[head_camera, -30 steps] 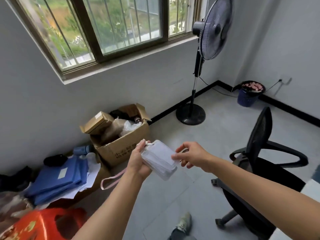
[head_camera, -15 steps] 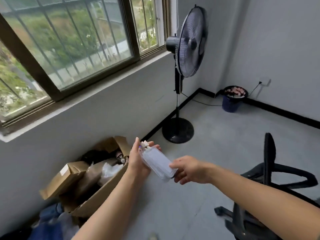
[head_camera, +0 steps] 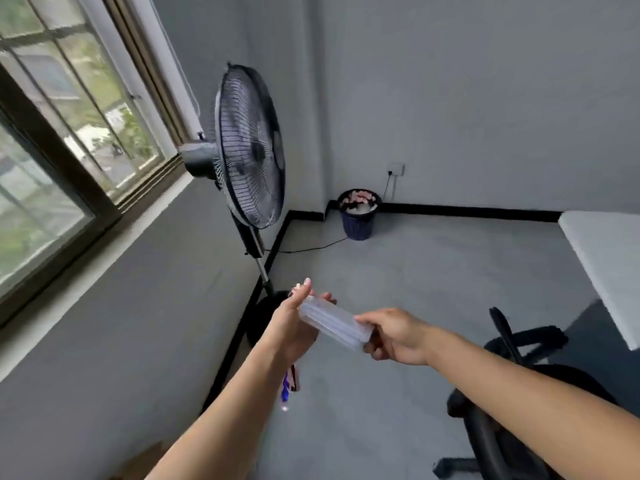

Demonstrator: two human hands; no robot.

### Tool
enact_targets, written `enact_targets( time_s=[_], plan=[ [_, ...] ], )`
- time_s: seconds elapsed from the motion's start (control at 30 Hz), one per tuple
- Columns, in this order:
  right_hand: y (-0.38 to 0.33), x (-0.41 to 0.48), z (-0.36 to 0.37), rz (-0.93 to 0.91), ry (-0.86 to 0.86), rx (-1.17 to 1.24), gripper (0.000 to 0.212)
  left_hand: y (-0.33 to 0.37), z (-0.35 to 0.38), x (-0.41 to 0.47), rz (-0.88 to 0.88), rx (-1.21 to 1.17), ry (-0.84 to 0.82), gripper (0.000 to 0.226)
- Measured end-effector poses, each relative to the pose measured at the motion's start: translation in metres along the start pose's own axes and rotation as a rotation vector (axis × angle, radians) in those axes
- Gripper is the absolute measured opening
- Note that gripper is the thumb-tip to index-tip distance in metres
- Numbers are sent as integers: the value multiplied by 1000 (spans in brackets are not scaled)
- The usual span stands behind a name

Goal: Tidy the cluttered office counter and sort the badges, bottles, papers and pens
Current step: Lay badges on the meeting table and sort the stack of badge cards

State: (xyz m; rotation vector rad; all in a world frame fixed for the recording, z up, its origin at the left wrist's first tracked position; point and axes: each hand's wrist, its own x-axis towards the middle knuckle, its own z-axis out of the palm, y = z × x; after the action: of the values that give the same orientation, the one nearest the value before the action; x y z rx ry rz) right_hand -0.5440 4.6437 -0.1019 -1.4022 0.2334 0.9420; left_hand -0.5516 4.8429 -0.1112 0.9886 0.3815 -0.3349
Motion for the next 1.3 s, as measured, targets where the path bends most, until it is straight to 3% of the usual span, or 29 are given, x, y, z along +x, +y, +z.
enact_targets(
  time_s=[0.1, 0.2, 0.47, 0.6, 0.83, 1.0, 1.3],
  plan=[
    [-25, 17, -33, -23, 83, 89, 12, 17, 25, 58, -68, 47, -106, 31],
    [-49, 39, -74, -24, 140, 138, 13, 21, 57, 125, -114, 86, -106, 51],
    [-129, 126, -191, -12, 184, 189, 22, 53, 154, 292, -174, 160, -68, 45],
    [-191, 155, -249, -80, 246, 241, 20, 84, 204, 360, -150, 197, -203, 30],
    [-261, 188, -342, -100, 315, 249, 24, 106, 288, 477, -159, 239, -207, 27],
    [-305, 223, -427, -124, 386, 278, 37, 117, 362, 588, -284, 256, -325, 36],
    [-370, 224, -546, -196, 600, 437, 37, 123, 515, 723, -494, 440, -590, 35]
  ],
)
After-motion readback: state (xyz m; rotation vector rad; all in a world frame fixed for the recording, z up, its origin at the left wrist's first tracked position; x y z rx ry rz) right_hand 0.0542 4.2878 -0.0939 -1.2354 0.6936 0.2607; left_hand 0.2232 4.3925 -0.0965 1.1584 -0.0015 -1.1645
